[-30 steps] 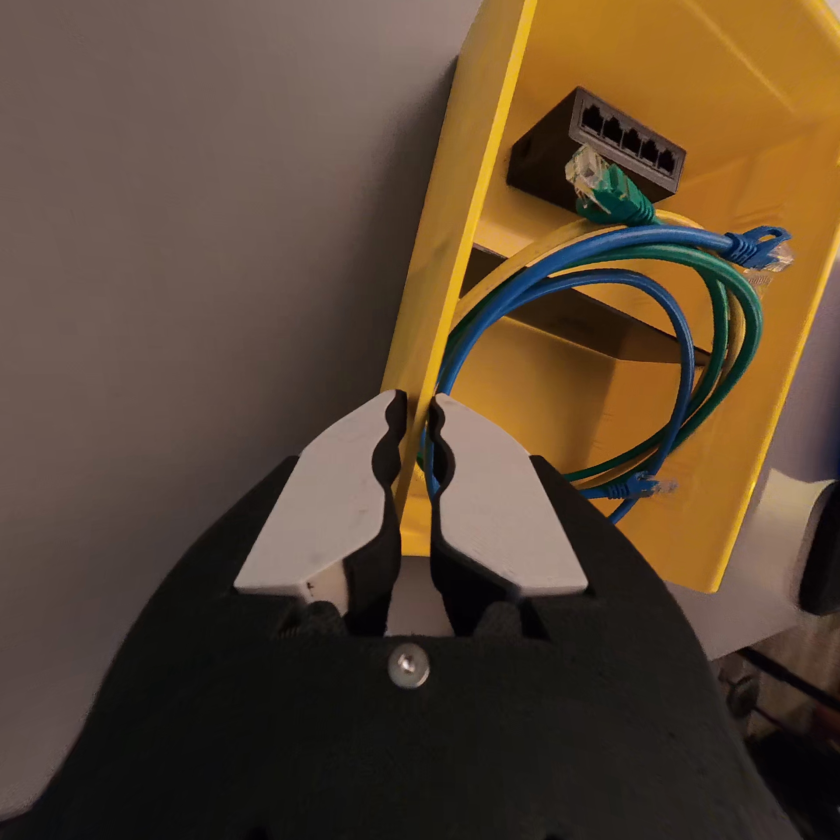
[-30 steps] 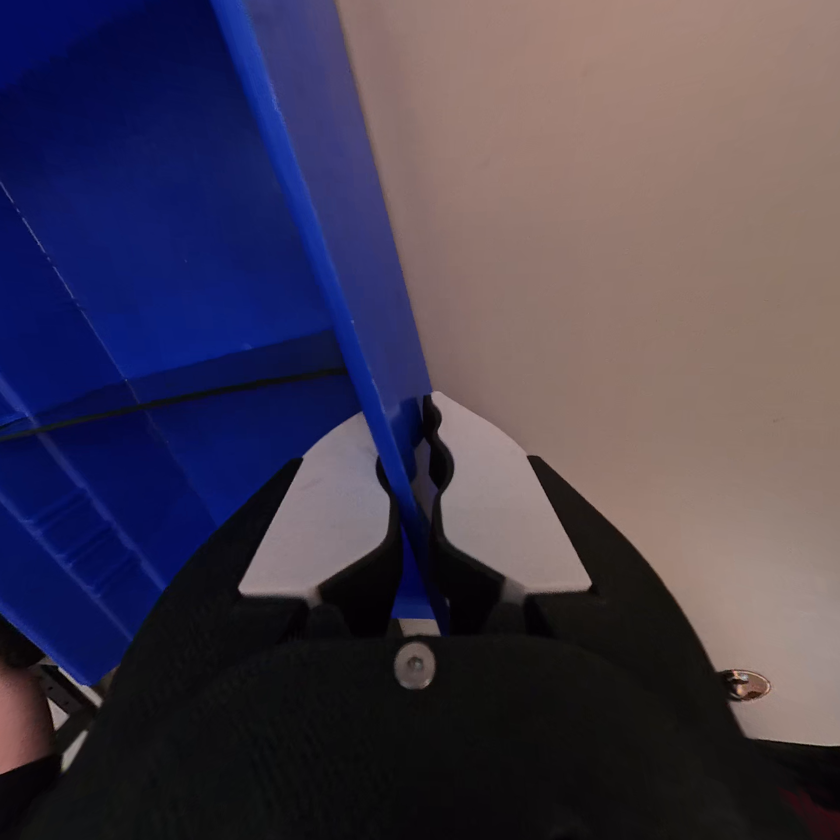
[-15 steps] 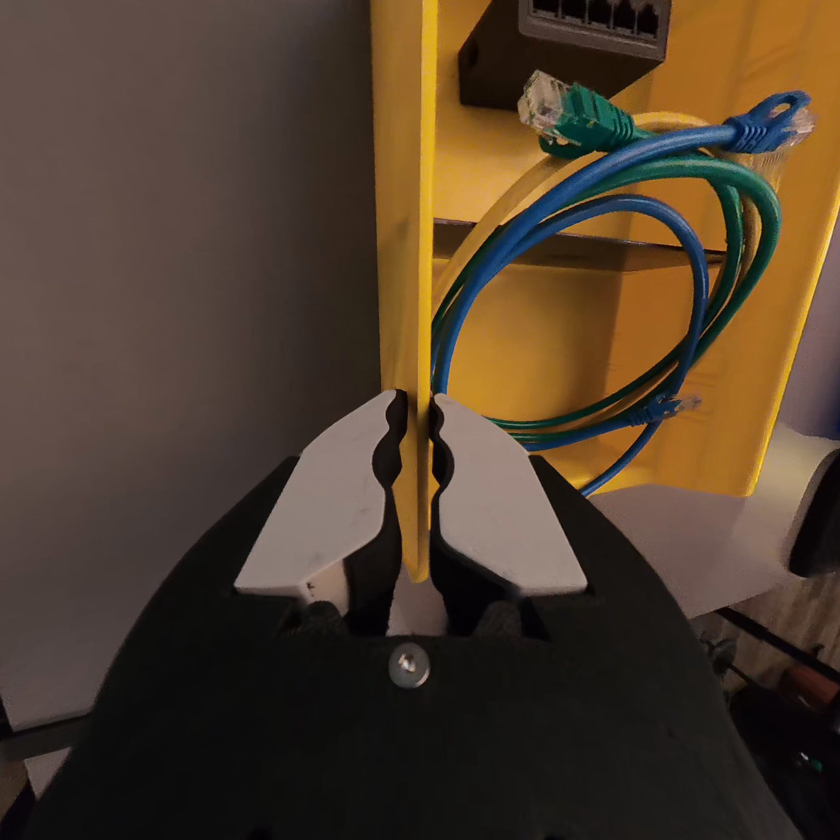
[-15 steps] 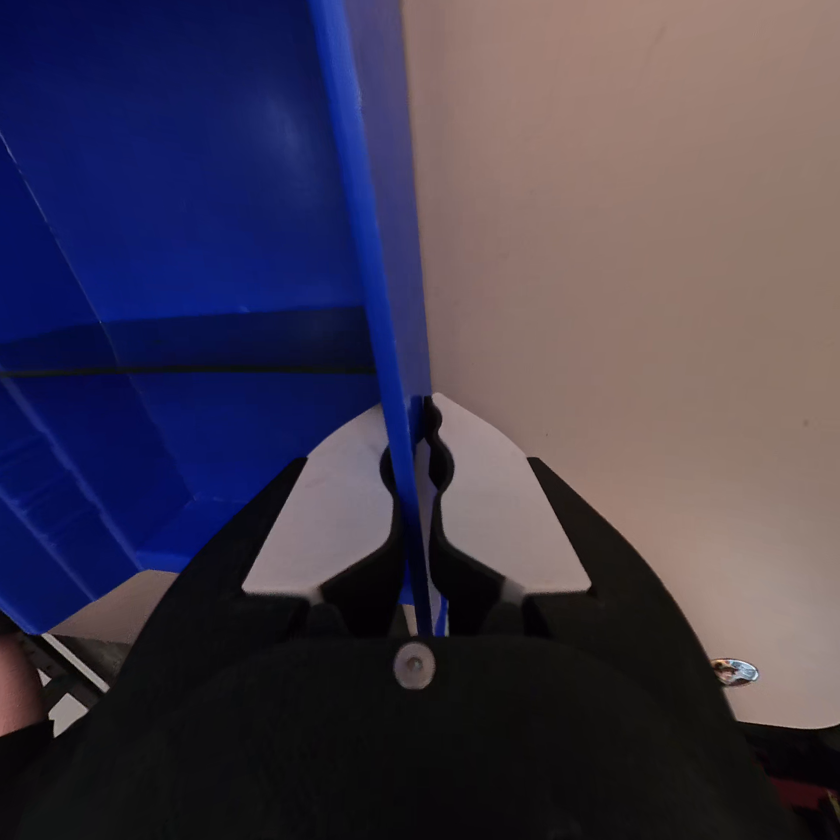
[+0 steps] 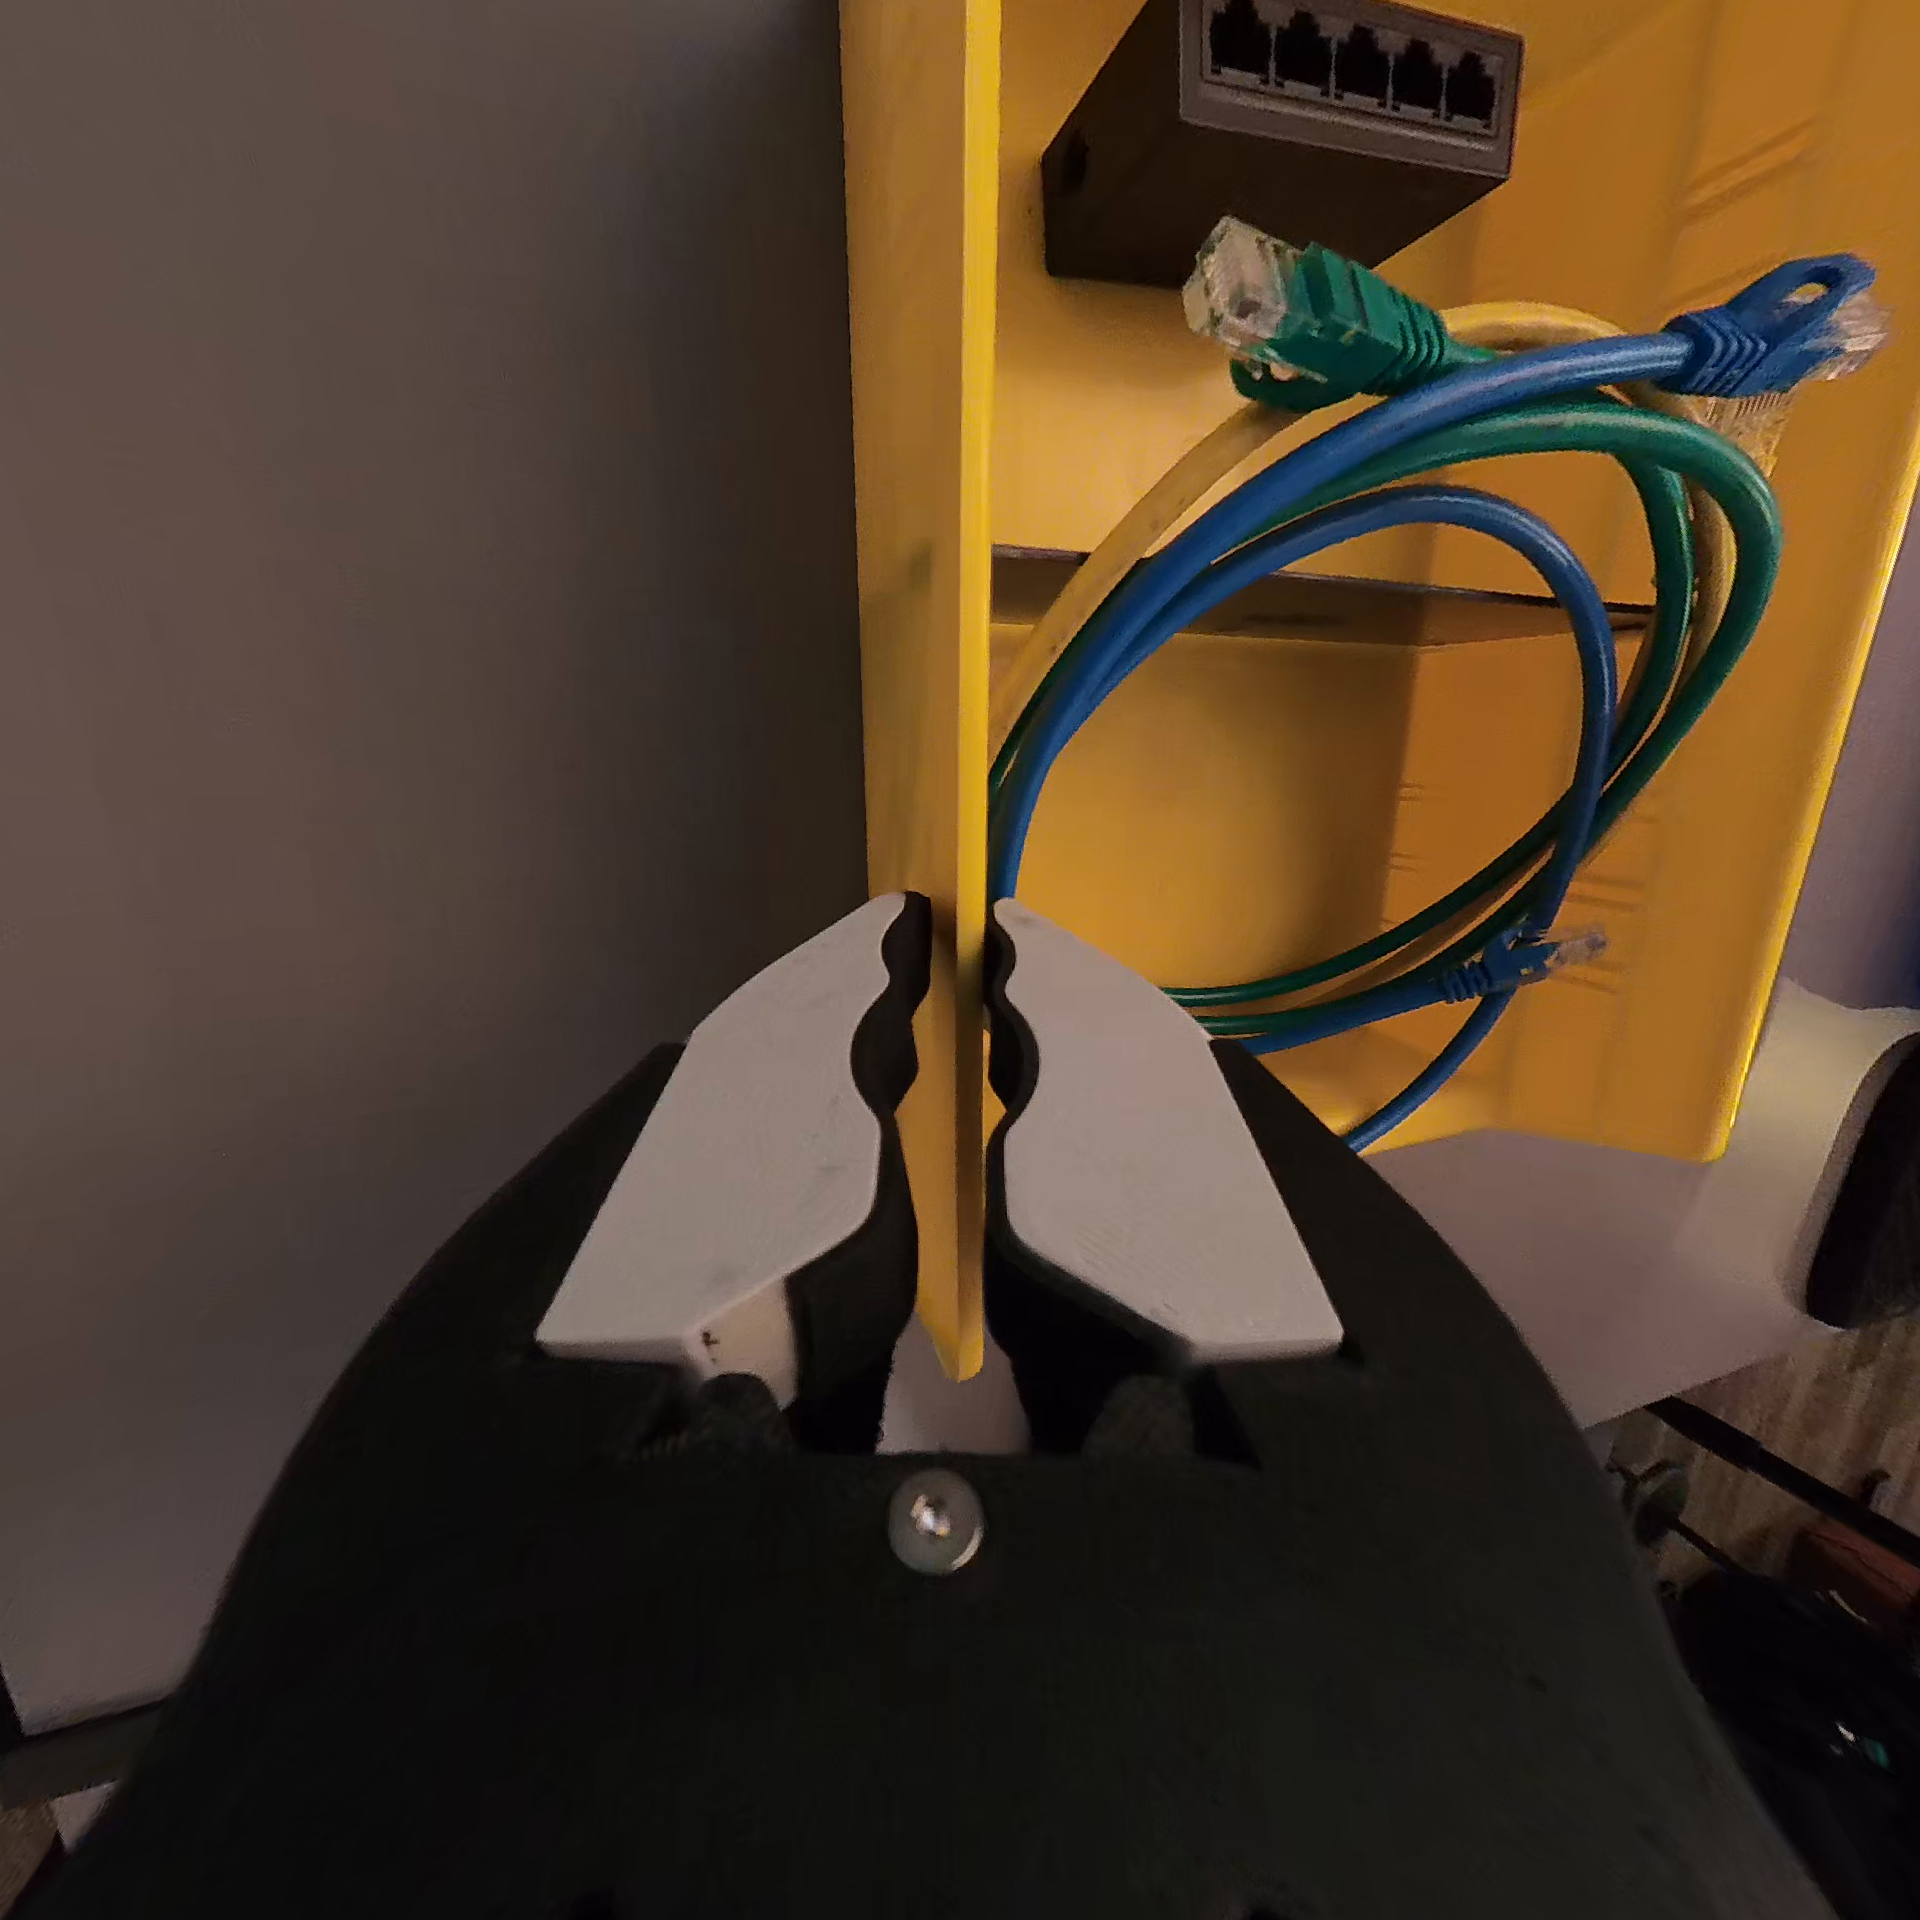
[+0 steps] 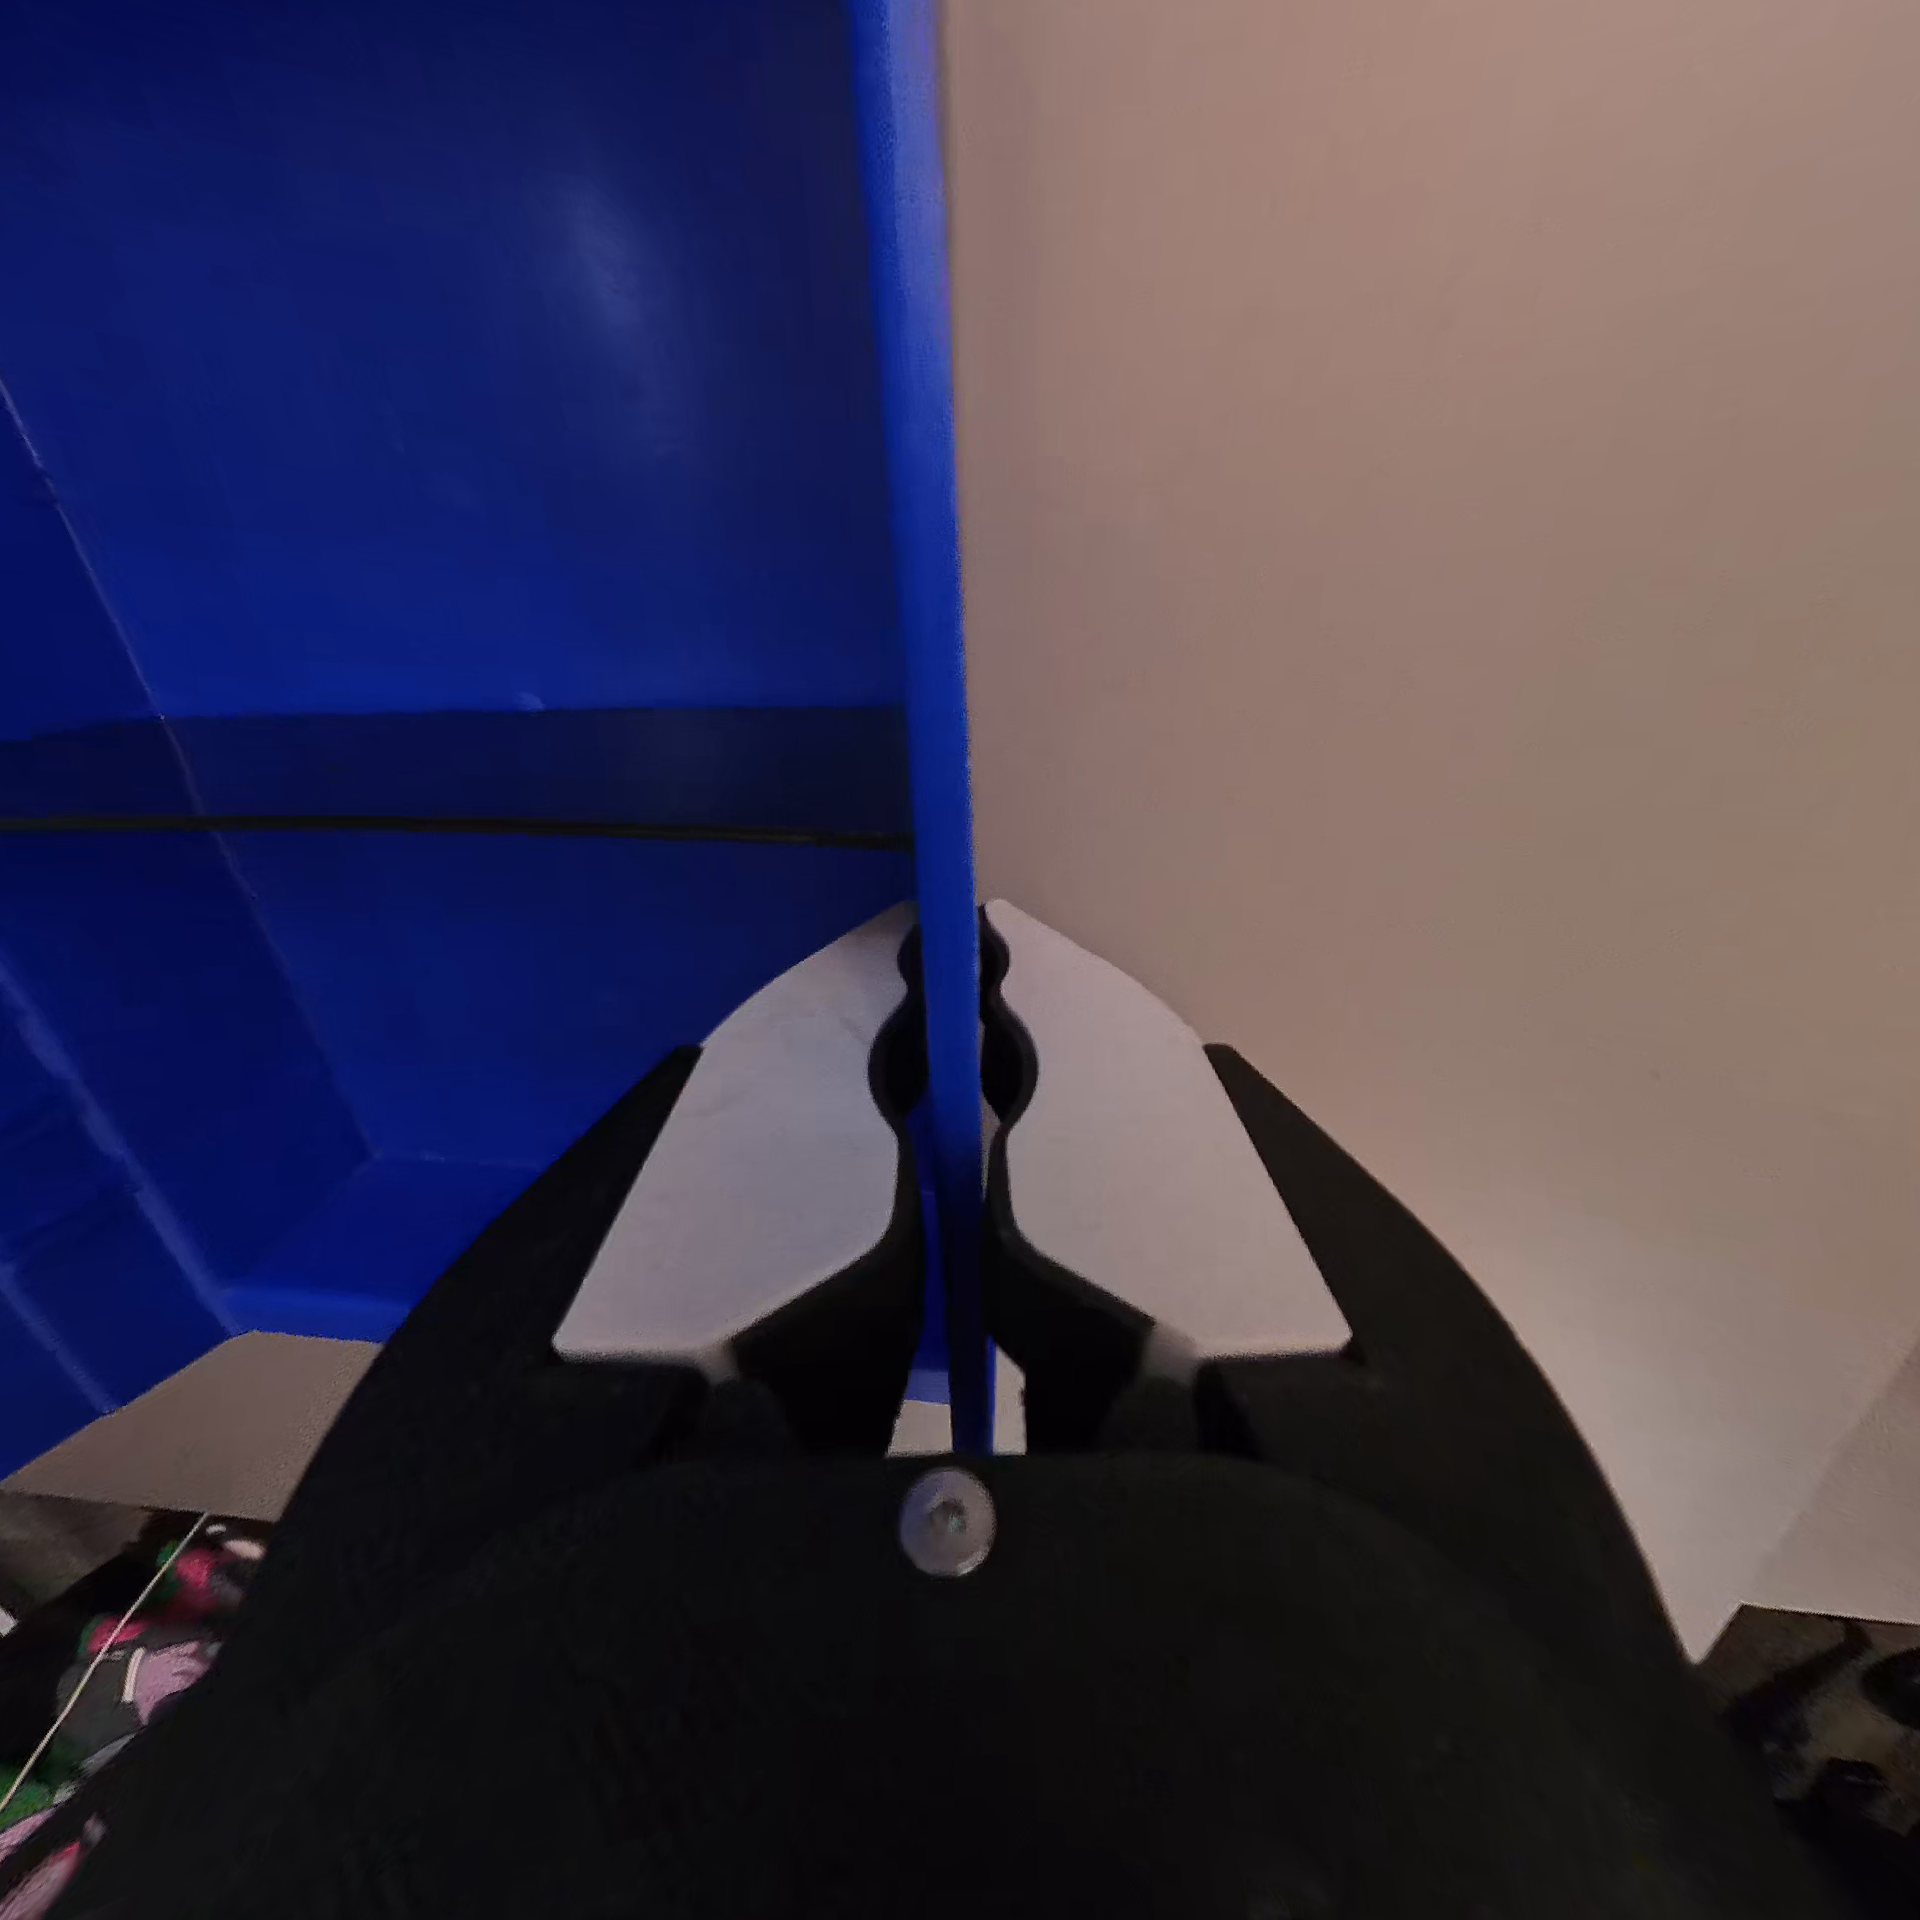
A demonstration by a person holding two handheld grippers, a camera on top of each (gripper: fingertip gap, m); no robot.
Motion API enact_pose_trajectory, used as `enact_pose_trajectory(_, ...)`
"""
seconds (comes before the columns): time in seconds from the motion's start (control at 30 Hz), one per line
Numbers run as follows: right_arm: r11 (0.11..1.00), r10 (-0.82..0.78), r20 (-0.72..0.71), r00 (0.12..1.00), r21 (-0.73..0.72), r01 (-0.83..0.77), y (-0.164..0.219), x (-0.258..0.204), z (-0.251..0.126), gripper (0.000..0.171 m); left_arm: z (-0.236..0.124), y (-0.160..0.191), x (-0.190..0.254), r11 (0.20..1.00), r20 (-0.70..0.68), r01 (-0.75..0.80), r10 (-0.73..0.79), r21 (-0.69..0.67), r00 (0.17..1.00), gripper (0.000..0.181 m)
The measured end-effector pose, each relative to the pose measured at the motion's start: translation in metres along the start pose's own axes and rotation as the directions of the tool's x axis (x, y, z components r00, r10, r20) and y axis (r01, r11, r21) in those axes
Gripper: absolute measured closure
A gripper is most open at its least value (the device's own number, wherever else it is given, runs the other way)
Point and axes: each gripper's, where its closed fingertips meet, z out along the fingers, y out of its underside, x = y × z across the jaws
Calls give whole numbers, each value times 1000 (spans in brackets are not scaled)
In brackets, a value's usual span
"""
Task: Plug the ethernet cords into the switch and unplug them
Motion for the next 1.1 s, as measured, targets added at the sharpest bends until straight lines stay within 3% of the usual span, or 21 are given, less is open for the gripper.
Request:
enact_pose_trajectory(0.23, 997, -72, -18, 997, 3, 72, -4, 4, 0, 161, -1, -4, 0, 999, -28, 27, -26, 28, 999, 170)
enact_pose_trajectory(0.37, 973, -203, -182, 962, 75, 219, -11, 12, -11, 143, -32, -25, -3, 977, -8, 36, -35, 208, 999, 153)
enact_pose_trajectory(0.43, 951, -232, -236, 944, 146, 271, -19, 9, -29, 136, -57, -40, 1, 937, 48, -55, 41, 345, 998, 144)
enact_pose_trajectory(0.53, 890, -237, -246, 940, 332, 311, -36, -13, -69, 126, -86, -60, 41, 810, 74, -289, 293, 510, 953, 140)
enact_pose_trajectory(0.6, 779, -249, -261, 933, 518, 353, -52, -41, -108, 124, -86, -66, 69, 709, 137, -451, 455, 543, 880, 137)
enact_pose_trajectory(0.7, 431, -317, -298, 900, 800, 417, -65, -110, -183, 123, -65, -68, 89, 631, 265, -618, 567, 469, 780, 139)
enact_pose_trajectory(0.8, 69, -384, -343, 857, 915, 397, -50, -181, -250, 126, -36, -69, 108, 590, 275, -705, 656, 393, 703, 138)
enact_pose_trajectory(0.87, -81, -418, -377, 826, 921, 380, -37, -214, -275, 126, -15, -62, 101, 622, 277, -733, 678, 275, 680, 140)
enact_pose_trajectory(0.97, -160, -445, -424, 789, 904, 396, -29, -241, -284, 126, -2, -56, 65, 669, 372, -738, 666, 85, 647, 144)
enact_pose_trajectory(1.1, -179, -506, -460, 730, 883, 433, -29, -257, -260, 128, 3, -58, 54, 664, 396, -746, 670, 59, 628, 146)
